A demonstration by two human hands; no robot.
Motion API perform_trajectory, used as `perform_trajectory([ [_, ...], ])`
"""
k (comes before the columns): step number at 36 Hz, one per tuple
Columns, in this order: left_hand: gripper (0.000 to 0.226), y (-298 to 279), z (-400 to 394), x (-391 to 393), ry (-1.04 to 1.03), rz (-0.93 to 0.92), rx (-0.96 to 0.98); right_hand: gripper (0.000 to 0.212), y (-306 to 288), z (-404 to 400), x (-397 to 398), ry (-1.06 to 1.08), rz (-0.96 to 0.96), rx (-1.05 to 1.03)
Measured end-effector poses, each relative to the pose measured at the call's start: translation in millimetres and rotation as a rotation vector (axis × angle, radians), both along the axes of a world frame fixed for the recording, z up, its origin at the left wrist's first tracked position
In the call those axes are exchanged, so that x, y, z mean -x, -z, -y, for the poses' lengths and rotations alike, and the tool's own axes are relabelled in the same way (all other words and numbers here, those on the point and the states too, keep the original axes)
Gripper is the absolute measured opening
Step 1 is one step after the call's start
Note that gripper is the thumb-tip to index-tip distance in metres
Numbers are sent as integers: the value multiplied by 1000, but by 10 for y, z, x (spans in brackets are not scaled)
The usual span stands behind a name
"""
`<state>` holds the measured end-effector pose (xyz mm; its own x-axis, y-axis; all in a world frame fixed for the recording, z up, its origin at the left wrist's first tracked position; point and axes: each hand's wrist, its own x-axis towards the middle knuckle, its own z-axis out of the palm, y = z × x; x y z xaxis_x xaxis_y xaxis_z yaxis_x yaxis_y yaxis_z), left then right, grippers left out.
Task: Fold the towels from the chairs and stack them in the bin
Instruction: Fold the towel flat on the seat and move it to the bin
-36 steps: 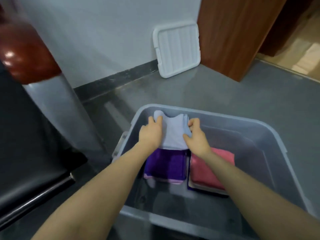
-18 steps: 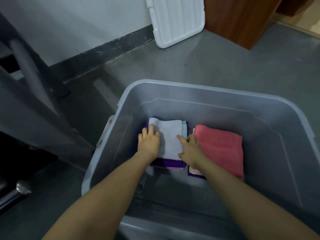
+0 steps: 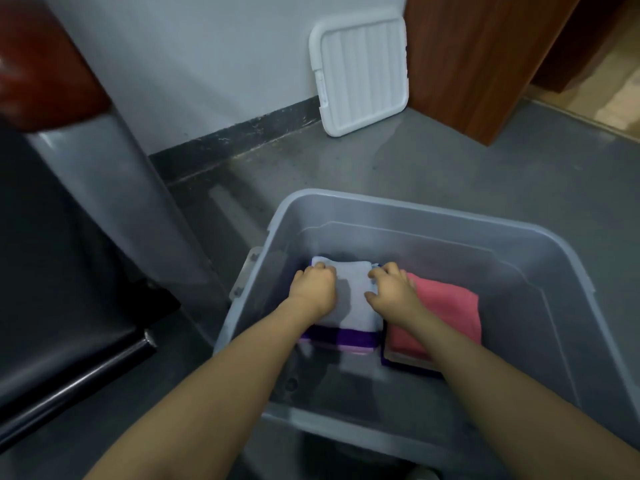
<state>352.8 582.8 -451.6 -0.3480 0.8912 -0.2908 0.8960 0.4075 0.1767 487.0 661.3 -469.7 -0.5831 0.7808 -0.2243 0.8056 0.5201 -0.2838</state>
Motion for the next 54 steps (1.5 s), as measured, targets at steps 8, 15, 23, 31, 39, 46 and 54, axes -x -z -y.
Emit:
perform_trajectory([
  [8, 31, -958, 289, 47, -90, 53, -273, 51, -822, 234, -17, -41, -161, -58],
  [15, 28, -1765, 716, 142, -127, 81, -501, 41, -1667, 580, 164, -94, -404, -106],
  [23, 23, -2524, 1597, 476, -183, 2, -733, 37, -2462, 1250, 661, -202, -675, -145],
  [31, 21, -2903, 2645, 1017, -380, -85, -785, 29, -2902, 2137, 1381, -414, -708, -184],
  [39, 21, -3006, 3687, 1554, -659, -138, -786, 24, -3106, 3066, 2207, -623, -684, -135],
  [46, 20, -2997, 4651, 1927, -946, -174, -765, 25, -3184, 3884, 2892, -852, -606, -106],
  [54, 20, -2865, 5705, 2196, -1178, -243, -743, 24, -3107, 4855, 3549, -1066, -570, -4],
])
